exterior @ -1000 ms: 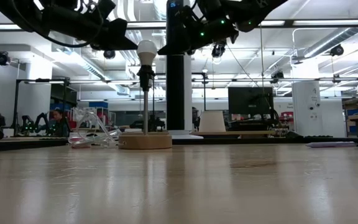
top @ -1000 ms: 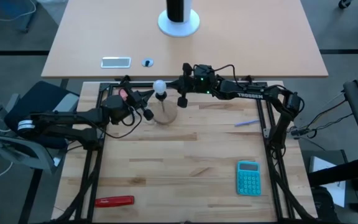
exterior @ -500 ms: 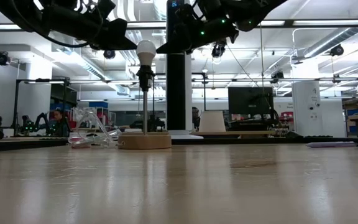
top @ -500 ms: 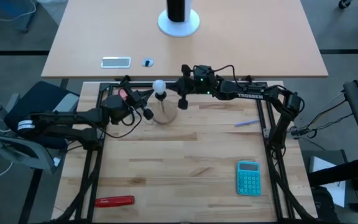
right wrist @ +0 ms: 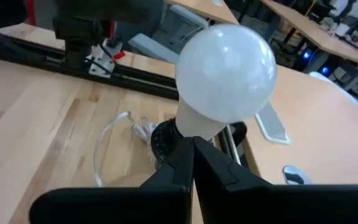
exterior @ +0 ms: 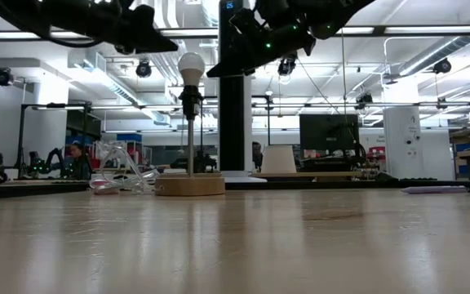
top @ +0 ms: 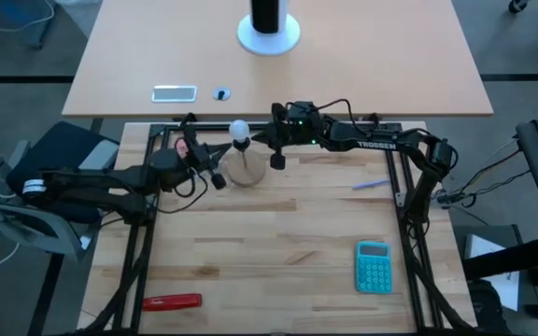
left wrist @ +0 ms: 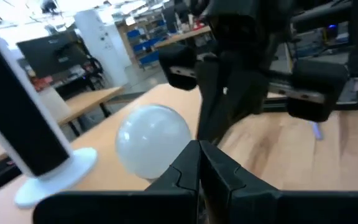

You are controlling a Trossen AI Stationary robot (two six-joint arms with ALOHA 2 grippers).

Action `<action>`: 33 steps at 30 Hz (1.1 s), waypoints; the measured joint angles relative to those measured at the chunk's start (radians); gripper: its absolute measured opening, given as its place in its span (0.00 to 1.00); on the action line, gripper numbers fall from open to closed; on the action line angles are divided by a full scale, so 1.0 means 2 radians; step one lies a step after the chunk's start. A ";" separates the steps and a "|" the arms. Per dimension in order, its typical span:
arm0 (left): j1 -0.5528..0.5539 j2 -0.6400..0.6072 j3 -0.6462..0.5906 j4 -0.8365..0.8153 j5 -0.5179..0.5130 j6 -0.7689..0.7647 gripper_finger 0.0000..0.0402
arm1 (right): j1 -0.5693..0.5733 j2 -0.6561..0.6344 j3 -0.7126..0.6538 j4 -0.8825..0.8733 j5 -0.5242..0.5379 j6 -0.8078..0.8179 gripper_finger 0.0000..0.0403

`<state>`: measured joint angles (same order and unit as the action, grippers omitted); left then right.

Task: Screw lightbulb
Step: Remove the lightbulb from the wooden table lamp

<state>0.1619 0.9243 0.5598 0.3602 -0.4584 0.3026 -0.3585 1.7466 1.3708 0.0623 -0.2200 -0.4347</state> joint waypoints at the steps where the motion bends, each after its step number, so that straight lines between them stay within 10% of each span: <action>1: 0.000 -0.004 0.000 0.003 -0.006 0.006 0.00 | 0.001 0.000 0.000 0.001 -0.003 -0.003 0.01; 7: 0.030 0.003 0.000 0.043 -0.134 0.079 0.00 | 0.008 -0.001 0.000 0.041 -0.013 -0.003 0.01; 33: 0.084 0.066 0.001 0.078 0.014 0.044 0.00 | 0.011 0.003 0.000 0.053 0.023 0.008 0.01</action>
<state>0.3305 1.0573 0.5610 0.5159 -0.4301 0.3907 -0.3375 1.7527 1.3708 0.1687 -0.1742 -0.4191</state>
